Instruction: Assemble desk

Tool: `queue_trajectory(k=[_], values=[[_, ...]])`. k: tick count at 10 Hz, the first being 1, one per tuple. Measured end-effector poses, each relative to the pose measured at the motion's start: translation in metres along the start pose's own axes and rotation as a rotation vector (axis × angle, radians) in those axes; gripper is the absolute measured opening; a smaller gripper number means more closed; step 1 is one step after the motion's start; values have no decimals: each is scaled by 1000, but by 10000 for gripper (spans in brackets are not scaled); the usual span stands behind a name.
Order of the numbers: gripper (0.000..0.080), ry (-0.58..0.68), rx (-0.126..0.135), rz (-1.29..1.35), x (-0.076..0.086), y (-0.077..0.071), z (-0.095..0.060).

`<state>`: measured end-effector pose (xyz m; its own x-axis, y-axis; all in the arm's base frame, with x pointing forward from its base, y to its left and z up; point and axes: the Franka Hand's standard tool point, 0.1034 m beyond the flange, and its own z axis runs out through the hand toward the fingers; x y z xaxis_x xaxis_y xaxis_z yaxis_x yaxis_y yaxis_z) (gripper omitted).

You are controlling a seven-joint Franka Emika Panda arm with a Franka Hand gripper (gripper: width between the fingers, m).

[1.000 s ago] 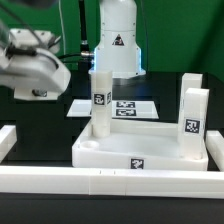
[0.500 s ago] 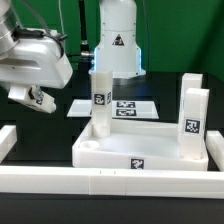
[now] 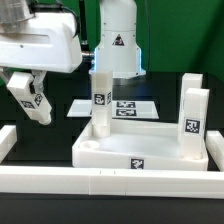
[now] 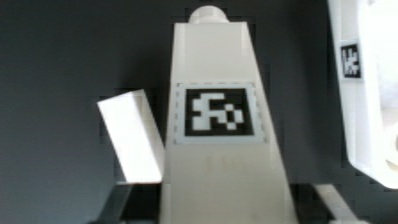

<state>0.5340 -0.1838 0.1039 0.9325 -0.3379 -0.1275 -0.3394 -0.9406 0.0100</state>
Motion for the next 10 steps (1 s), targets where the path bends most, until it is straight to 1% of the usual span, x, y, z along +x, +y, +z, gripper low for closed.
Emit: queue_trajectory(k=[1, 2, 3, 5, 6, 8, 9, 10], values=[[290, 80, -14, 3, 6, -1, -1], [290, 134, -18, 1, 6, -11, -5], [290, 207, -22, -14, 9, -20, -13], [290, 319, -10, -20, 16, -40, -31], [290, 408, -19, -25, 22, -45, -39], [290, 525, -55, -32, 22, -38, -37], [290, 519, -55, -33, 21, -38, -35], [290, 521, -46, -24, 21, -42, -37]])
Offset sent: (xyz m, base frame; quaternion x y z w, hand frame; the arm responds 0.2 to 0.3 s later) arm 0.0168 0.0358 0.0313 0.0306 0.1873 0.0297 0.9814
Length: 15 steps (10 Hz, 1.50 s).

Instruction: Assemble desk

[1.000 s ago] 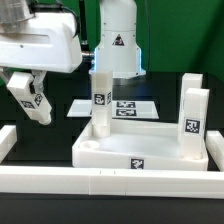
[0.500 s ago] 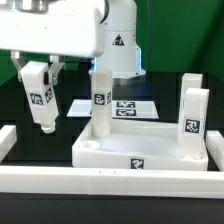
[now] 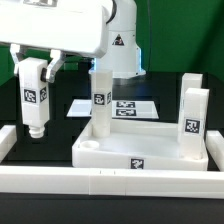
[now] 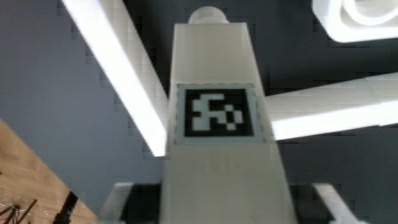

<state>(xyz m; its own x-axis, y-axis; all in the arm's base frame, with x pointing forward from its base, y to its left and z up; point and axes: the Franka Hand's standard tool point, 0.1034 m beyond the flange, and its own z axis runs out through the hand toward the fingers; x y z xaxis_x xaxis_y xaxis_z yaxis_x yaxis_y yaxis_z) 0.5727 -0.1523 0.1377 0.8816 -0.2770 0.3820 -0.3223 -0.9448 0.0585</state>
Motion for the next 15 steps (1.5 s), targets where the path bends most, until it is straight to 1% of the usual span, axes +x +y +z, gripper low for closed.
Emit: queue_trajectory(k=[2, 4, 5, 8, 9, 11, 12, 13, 15], values=[[290, 17, 30, -1, 6, -25, -10], [290, 33, 50, -12, 11, -47, -14], [290, 30, 46, -15, 10, -44, -13], [290, 29, 47, -16, 10, -44, -13], [290, 33, 53, -38, 10, -50, -14], [290, 40, 74, -56, 9, -70, -17], [290, 41, 76, -70, 7, -74, -17], [290, 54, 68, -80, 7, -71, -15], [290, 51, 69, -80, 7, -72, -15]])
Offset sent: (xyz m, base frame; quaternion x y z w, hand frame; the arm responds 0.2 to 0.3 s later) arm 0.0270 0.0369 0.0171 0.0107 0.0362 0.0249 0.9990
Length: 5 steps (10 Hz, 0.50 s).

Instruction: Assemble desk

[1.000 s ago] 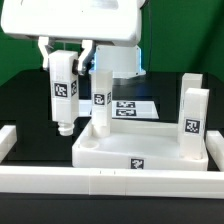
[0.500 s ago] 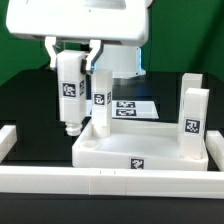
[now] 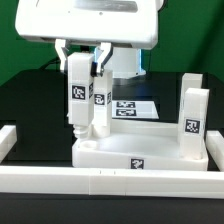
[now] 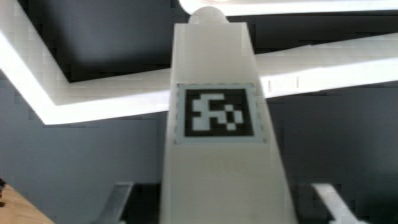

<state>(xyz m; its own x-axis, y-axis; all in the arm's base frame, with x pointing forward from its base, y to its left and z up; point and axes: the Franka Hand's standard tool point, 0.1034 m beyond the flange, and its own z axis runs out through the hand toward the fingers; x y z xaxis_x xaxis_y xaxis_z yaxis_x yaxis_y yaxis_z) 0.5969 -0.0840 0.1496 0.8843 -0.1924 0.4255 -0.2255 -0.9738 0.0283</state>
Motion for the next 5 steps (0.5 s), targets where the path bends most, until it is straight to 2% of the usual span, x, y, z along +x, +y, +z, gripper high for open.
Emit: queue_trajectory(k=[1, 3, 5], values=[[290, 9, -2, -1, -1, -1, 0], [290, 23, -11, -16, -21, -5, 2], [290, 20, -10, -21, -23, -7, 3]])
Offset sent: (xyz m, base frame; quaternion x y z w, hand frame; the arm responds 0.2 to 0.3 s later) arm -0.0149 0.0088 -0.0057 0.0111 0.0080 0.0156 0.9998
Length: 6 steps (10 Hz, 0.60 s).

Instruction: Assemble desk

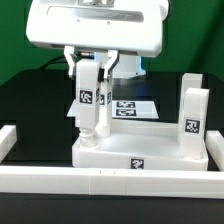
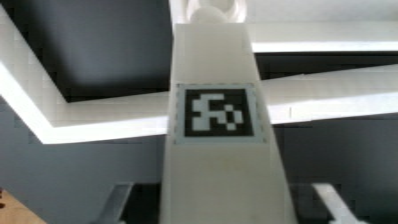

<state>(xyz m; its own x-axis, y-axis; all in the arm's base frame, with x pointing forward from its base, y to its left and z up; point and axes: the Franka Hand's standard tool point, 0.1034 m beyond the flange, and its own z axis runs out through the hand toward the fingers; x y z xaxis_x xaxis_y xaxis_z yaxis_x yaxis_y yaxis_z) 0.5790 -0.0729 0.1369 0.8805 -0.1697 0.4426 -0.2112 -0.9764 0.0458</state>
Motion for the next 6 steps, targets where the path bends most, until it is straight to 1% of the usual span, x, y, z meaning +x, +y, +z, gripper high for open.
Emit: queue_trajectory(k=[2, 6], values=[[290, -8, -3, -4, -4, 0, 4], [290, -15, -9, -9, -5, 0, 9]])
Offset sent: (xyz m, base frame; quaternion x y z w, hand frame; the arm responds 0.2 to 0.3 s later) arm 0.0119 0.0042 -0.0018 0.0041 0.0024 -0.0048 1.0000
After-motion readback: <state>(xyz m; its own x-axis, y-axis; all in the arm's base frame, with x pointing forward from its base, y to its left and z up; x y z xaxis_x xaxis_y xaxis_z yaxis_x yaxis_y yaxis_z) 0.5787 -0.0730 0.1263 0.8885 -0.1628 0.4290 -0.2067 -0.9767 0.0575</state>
